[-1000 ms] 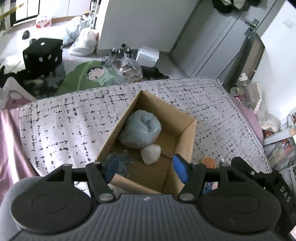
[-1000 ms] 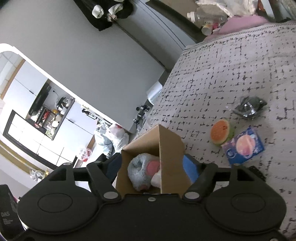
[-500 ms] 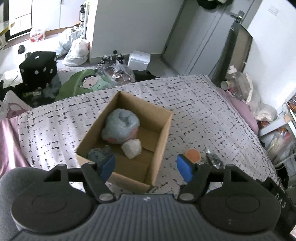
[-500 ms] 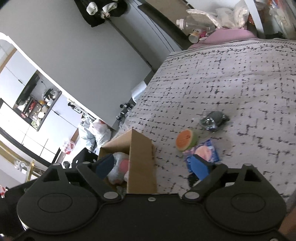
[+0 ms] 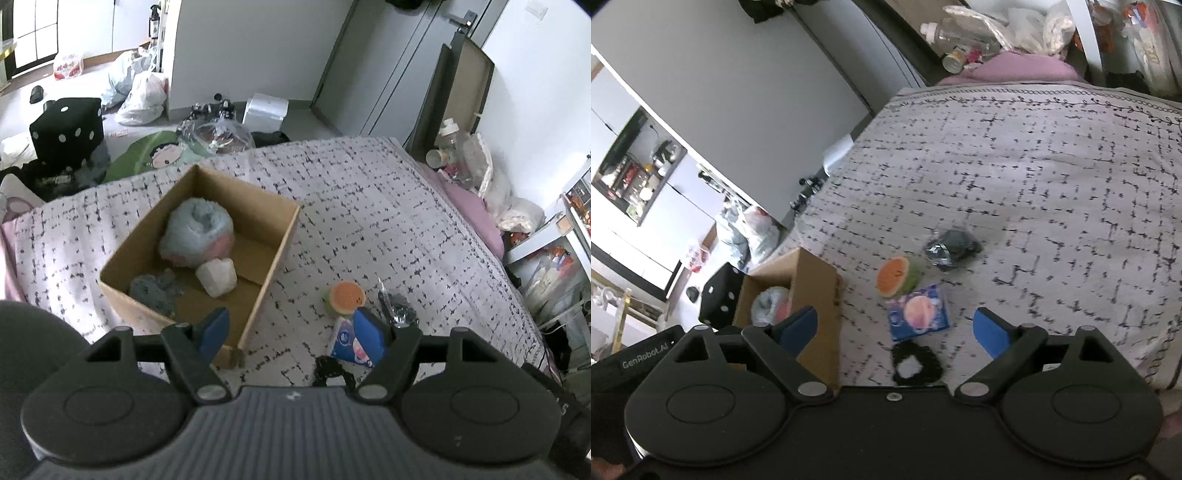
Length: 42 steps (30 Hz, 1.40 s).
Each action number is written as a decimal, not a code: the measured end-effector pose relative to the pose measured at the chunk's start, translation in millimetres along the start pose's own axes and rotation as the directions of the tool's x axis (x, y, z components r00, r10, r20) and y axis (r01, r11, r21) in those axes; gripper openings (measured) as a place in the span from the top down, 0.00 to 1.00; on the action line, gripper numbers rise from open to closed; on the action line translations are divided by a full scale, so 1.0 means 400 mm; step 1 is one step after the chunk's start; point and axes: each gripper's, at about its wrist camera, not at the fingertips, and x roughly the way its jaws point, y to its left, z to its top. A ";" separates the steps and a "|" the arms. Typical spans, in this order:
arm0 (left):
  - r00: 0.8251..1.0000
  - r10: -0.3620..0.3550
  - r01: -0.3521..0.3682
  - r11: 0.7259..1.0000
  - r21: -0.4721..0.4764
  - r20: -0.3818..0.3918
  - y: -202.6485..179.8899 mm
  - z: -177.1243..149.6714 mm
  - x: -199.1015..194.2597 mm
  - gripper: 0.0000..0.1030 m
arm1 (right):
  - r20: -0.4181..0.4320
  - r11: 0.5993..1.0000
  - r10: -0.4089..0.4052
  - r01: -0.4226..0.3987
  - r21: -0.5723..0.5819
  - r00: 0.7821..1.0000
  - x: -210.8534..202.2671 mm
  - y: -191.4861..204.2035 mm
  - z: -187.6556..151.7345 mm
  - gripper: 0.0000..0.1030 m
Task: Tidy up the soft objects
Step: 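Move both tools back toward the black scrunchie and blue tissue pack, then close the left tool on the black scrunchie while the right tool approaches the tissue pack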
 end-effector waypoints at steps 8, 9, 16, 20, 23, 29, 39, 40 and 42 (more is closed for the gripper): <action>0.999 0.017 -0.017 1.000 -0.009 -0.042 -0.047 -0.034 0.037 0.30 | -0.068 1.000 -0.018 0.016 -0.019 0.998 0.031 -0.057 0.055 0.11; 0.999 0.019 -0.019 1.000 -0.008 -0.047 -0.052 -0.038 0.043 0.30 | -0.074 0.999 -0.023 0.021 -0.025 0.997 0.036 -0.061 0.061 0.11; 0.996 0.045 -0.045 0.999 0.000 -0.079 -0.093 -0.067 0.095 0.30 | -0.140 1.000 0.030 -0.030 0.002 0.990 0.086 -0.095 0.069 0.11; 0.993 0.066 -0.067 0.998 -0.004 -0.100 -0.104 -0.092 0.136 0.30 | -0.147 0.999 0.025 -0.021 0.032 0.989 0.113 -0.116 0.059 0.11; 0.990 0.075 -0.076 0.997 -0.002 -0.123 -0.110 -0.115 0.172 0.30 | -0.162 0.996 0.046 -0.033 0.080 0.986 0.131 -0.140 0.062 0.11; 0.986 0.070 -0.072 0.997 -0.007 -0.154 -0.117 -0.149 0.233 0.30 | -0.204 0.992 0.089 -0.069 0.103 0.975 0.168 -0.141 0.054 0.11; 0.974 0.021 -0.037 0.997 -0.067 -0.223 -0.132 -0.188 0.333 0.30 | -0.273 0.993 0.104 -0.085 0.078 0.956 0.230 -0.111 0.041 0.11; 0.972 0.022 -0.040 0.997 -0.069 -0.234 -0.133 -0.192 0.344 0.30 | -0.280 0.994 0.101 -0.081 0.080 0.955 0.237 -0.113 0.040 0.10; 0.968 0.030 -0.052 0.995 -0.081 -0.249 -0.129 -0.196 0.364 0.31 | -0.289 0.994 0.094 -0.074 0.081 0.953 0.254 -0.114 0.040 0.11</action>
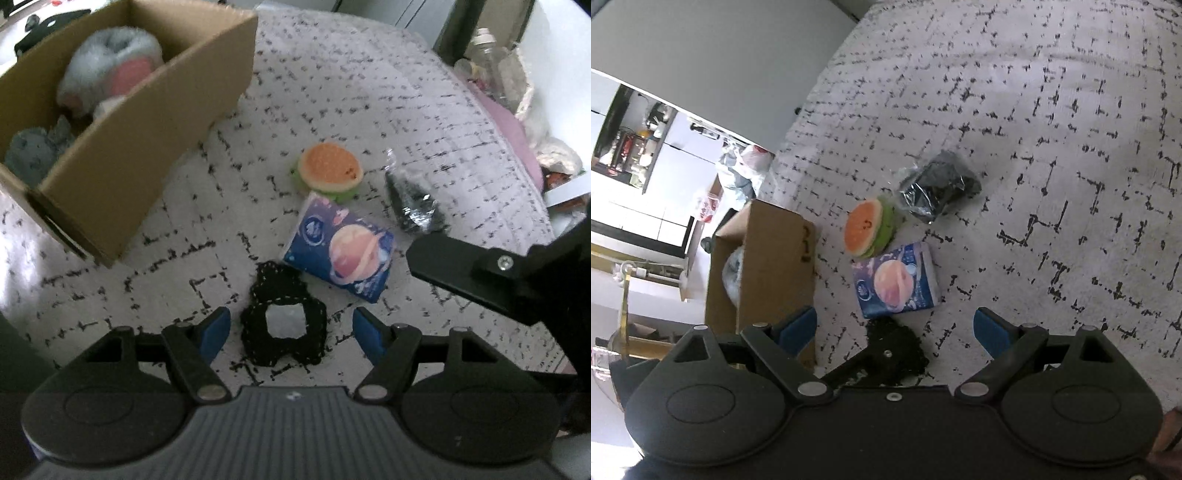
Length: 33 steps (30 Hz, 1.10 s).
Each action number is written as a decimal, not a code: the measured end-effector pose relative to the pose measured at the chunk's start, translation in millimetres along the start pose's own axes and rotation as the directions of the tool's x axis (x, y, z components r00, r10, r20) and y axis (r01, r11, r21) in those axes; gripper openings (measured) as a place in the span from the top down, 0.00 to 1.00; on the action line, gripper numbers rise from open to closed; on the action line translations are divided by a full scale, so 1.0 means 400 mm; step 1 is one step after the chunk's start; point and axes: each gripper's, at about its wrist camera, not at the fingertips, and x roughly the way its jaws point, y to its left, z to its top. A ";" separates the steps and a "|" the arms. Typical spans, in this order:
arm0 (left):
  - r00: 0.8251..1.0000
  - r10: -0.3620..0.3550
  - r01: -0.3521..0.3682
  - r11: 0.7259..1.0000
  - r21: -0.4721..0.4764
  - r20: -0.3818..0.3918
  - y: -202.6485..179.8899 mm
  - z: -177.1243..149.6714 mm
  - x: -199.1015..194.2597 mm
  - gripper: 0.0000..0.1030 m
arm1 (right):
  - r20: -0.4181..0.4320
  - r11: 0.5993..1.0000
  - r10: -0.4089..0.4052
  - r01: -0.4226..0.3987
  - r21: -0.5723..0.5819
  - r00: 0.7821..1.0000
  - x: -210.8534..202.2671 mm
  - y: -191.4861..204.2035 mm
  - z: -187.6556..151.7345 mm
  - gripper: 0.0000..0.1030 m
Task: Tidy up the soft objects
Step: 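Close the left tool on the black scrunchie while the right tool approaches the tissue pack, then grasp the blue peach-printed tissue pack with the right tool while the left holds the scrunchie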
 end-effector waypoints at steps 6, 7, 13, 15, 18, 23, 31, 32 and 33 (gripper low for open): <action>0.999 0.032 -0.031 0.999 -0.034 0.007 0.018 0.002 0.028 0.60 | -0.005 1.000 -0.001 0.001 0.010 1.000 0.030 -0.007 0.016 0.11; 1.000 0.027 -0.027 0.998 -0.049 0.005 0.025 0.003 0.027 0.63 | -0.010 1.000 -0.001 0.001 0.006 1.000 0.037 -0.006 0.017 0.11; 1.000 0.013 -0.012 0.992 -0.125 0.010 0.056 0.023 0.018 0.69 | -0.026 1.000 -0.001 0.000 -0.024 1.000 0.069 0.013 0.025 0.11; 1.000 0.014 -0.012 0.990 -0.139 0.016 0.062 0.028 0.015 0.69 | -0.029 0.999 -0.005 0.004 -0.041 1.000 0.080 0.023 0.026 0.11; 1.000 0.014 -0.011 0.989 -0.146 0.020 0.071 0.036 0.015 0.69 | -0.036 0.997 -0.025 0.022 -0.070 0.999 0.097 0.035 0.025 0.11; 1.000 -0.007 0.008 0.988 -0.152 0.006 0.085 0.045 0.021 0.69 | -0.005 0.990 -0.081 0.079 -0.117 0.997 0.111 0.056 0.025 0.11; 1.000 -0.020 0.021 0.986 -0.162 0.010 0.103 0.056 0.018 0.69 | -0.018 0.973 -0.136 0.130 -0.189 0.991 0.150 0.093 0.012 0.11; 1.000 -0.018 0.020 0.987 -0.161 0.010 0.105 0.056 0.017 0.69 | -0.017 0.970 -0.148 0.142 -0.198 0.989 0.155 0.096 0.010 0.12; 1.000 -0.017 0.018 0.987 -0.159 0.010 0.106 0.057 0.016 0.69 | -0.015 0.965 -0.166 0.159 -0.208 0.986 0.160 0.099 0.009 0.13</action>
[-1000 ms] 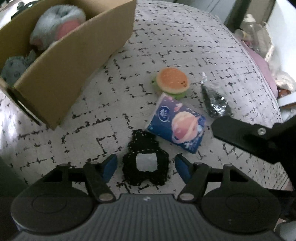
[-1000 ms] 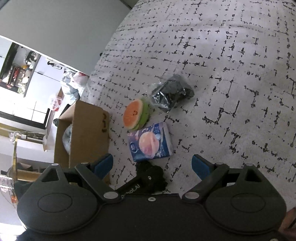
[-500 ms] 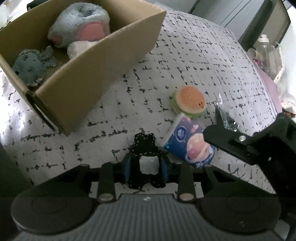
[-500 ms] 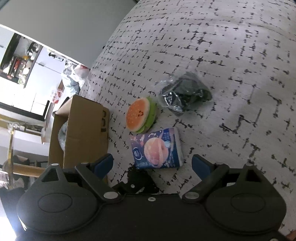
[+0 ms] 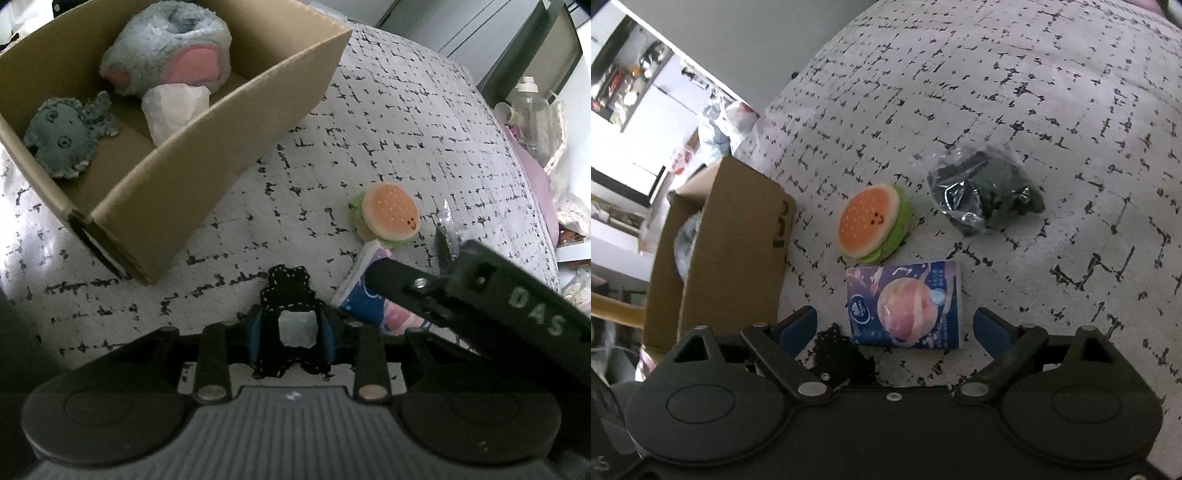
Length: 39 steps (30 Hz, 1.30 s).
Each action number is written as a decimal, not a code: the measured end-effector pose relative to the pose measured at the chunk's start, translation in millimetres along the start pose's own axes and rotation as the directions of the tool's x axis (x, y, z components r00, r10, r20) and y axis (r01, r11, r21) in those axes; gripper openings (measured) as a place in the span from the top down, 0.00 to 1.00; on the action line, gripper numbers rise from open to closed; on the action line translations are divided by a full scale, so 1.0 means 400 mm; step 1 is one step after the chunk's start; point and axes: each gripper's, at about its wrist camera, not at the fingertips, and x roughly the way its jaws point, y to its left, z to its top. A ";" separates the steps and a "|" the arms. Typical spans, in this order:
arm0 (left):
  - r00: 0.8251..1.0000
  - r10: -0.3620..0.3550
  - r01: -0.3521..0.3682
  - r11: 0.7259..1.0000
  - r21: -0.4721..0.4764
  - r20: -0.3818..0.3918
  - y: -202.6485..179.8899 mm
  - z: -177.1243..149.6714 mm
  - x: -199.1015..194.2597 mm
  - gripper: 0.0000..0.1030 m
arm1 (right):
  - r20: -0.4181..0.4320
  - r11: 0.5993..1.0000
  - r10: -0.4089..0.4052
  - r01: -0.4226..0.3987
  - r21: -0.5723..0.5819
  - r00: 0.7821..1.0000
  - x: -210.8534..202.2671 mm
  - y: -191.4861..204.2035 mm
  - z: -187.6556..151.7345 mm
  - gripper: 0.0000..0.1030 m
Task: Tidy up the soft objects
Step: 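Grasp the blue peach-printed tissue pack with the right tool while the left holds the scrunchie, then carry the scrunchie with the left tool and tissue pack with the right tool into the box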
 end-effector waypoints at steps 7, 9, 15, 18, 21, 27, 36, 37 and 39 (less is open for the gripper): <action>0.999 0.034 -0.035 0.999 0.041 0.011 0.001 0.002 -0.008 0.69 | 0.013 0.994 -0.092 0.092 -0.061 0.996 0.019 0.022 0.001 0.17; 0.999 0.039 -0.039 0.998 0.049 0.013 0.002 0.002 -0.010 0.69 | 0.019 0.990 -0.111 0.113 -0.083 0.994 0.023 0.029 -0.001 0.25; 0.999 0.046 -0.048 0.996 0.073 0.030 -0.008 -0.001 -0.029 0.69 | 0.056 0.987 -0.114 0.119 -0.106 0.992 -0.003 0.034 -0.004 0.40; 0.998 0.047 -0.050 0.995 0.082 0.046 -0.013 0.000 -0.046 0.69 | 0.073 0.992 -0.088 0.094 -0.086 0.993 -0.027 0.030 -0.002 0.40; 0.997 0.040 -0.047 0.994 0.096 0.069 -0.023 0.000 -0.070 0.69 | 0.095 0.995 -0.062 0.069 -0.073 0.994 -0.049 0.032 0.001 0.40; 0.992 0.021 -0.039 0.990 0.136 0.125 -0.053 0.010 -0.121 0.69 | 0.154 0.998 -0.010 0.018 -0.054 0.988 -0.099 0.028 0.002 0.40; 0.976 -0.010 -0.032 0.982 0.187 0.218 -0.065 0.029 -0.203 0.69 | 0.246 0.998 0.056 -0.047 -0.044 0.968 -0.158 0.018 0.003 0.40; 0.974 -0.011 -0.033 0.982 0.188 0.224 -0.065 0.034 -0.209 0.69 | 0.256 0.997 0.065 -0.055 -0.048 0.965 -0.165 0.020 0.003 0.40; 0.970 -0.005 -0.043 0.981 0.190 0.245 -0.064 0.043 -0.224 0.69 | 0.274 0.996 0.080 -0.067 -0.055 0.958 -0.178 0.024 0.003 0.40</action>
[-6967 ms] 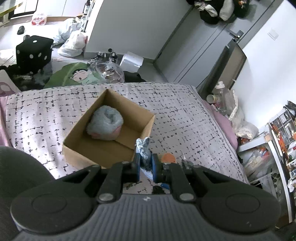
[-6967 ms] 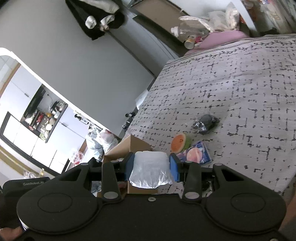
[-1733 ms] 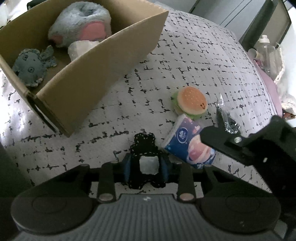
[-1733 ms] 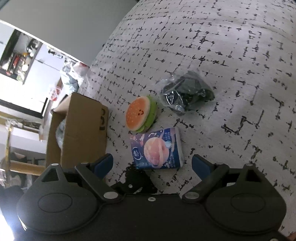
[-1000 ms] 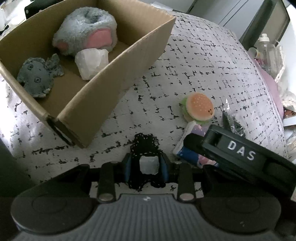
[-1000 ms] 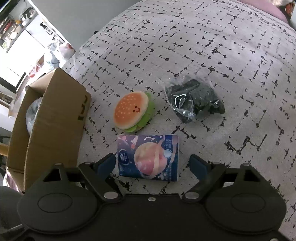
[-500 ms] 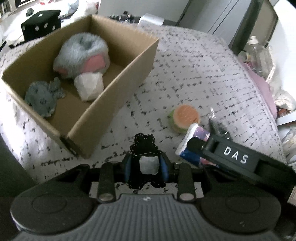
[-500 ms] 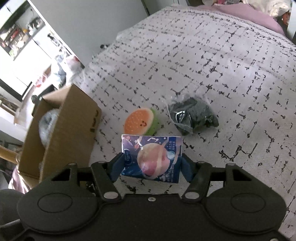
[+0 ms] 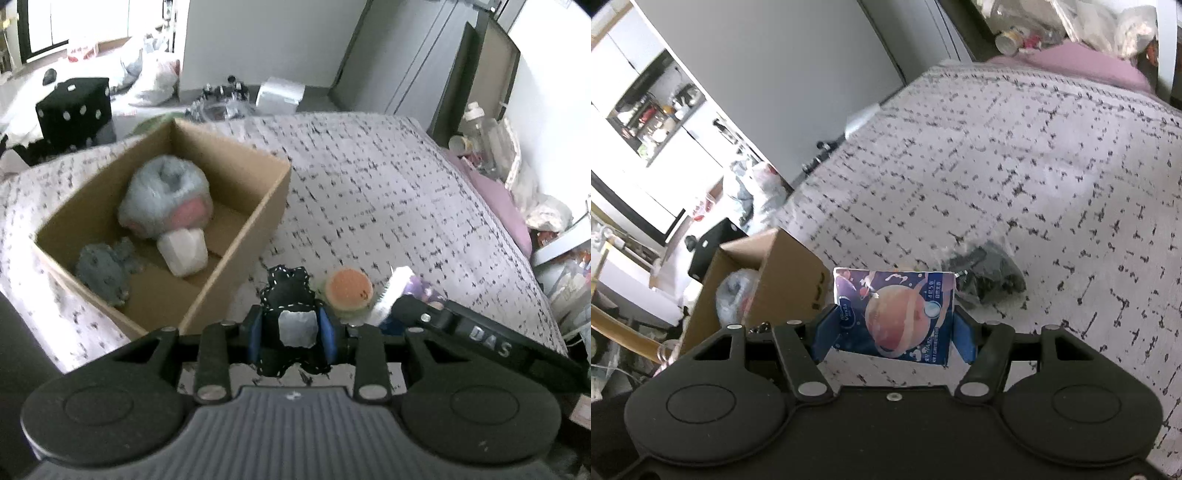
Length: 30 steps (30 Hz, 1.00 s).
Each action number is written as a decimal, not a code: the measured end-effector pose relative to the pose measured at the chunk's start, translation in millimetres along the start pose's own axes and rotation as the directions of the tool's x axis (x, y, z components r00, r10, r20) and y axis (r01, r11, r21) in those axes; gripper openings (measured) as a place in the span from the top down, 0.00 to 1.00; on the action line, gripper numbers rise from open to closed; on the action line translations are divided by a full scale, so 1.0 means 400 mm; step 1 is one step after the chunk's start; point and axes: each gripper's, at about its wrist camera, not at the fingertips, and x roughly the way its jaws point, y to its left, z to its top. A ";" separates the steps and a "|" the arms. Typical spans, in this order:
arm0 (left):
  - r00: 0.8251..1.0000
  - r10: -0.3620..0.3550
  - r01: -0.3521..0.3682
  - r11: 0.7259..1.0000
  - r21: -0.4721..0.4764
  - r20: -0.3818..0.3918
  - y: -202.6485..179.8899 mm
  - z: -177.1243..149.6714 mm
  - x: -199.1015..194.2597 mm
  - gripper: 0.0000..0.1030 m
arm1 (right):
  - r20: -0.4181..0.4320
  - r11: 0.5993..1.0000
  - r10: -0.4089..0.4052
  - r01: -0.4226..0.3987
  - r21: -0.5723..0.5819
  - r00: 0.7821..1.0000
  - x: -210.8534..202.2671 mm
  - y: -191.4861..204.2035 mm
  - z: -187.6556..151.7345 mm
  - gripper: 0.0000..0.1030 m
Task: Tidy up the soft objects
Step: 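Carry the scrunchie with the left tool and tissue pack with the right tool into the box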
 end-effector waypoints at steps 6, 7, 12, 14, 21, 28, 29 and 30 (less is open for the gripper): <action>0.999 0.020 -0.020 1.000 0.010 0.045 0.012 0.025 -0.043 0.69 | 0.049 0.999 0.040 -0.038 -0.024 0.998 -0.022 0.017 0.009 0.40; 0.998 0.021 -0.021 1.000 0.014 0.054 0.012 0.029 -0.050 0.69 | 0.055 0.999 0.044 -0.042 -0.027 0.998 -0.024 0.019 0.010 0.40; 0.996 0.024 -0.026 1.000 0.017 0.087 0.019 0.043 -0.079 0.69 | 0.098 0.996 0.085 -0.081 -0.044 0.992 -0.046 0.034 0.014 0.40; 0.996 0.023 -0.024 1.000 0.013 0.092 0.025 0.046 -0.087 0.69 | 0.110 0.994 0.095 -0.090 -0.056 0.989 -0.054 0.045 0.012 0.40; 0.993 0.031 -0.031 1.000 -0.003 0.111 0.063 0.056 -0.114 0.69 | 0.143 0.991 0.121 -0.110 -0.082 0.982 -0.066 0.072 0.013 0.40; 0.993 0.036 -0.033 0.999 -0.028 0.113 0.110 0.064 -0.123 0.69 | 0.173 0.990 0.114 -0.097 -0.103 0.978 -0.066 0.111 0.017 0.40; 0.993 0.040 -0.036 0.999 -0.034 0.111 0.118 0.065 -0.123 0.69 | 0.177 0.989 0.120 -0.102 -0.106 0.977 -0.066 0.116 0.018 0.40; 0.993 0.042 -0.037 0.998 -0.041 0.109 0.126 0.068 -0.123 0.69 | 0.182 0.988 0.124 -0.105 -0.113 0.975 -0.067 0.123 0.019 0.40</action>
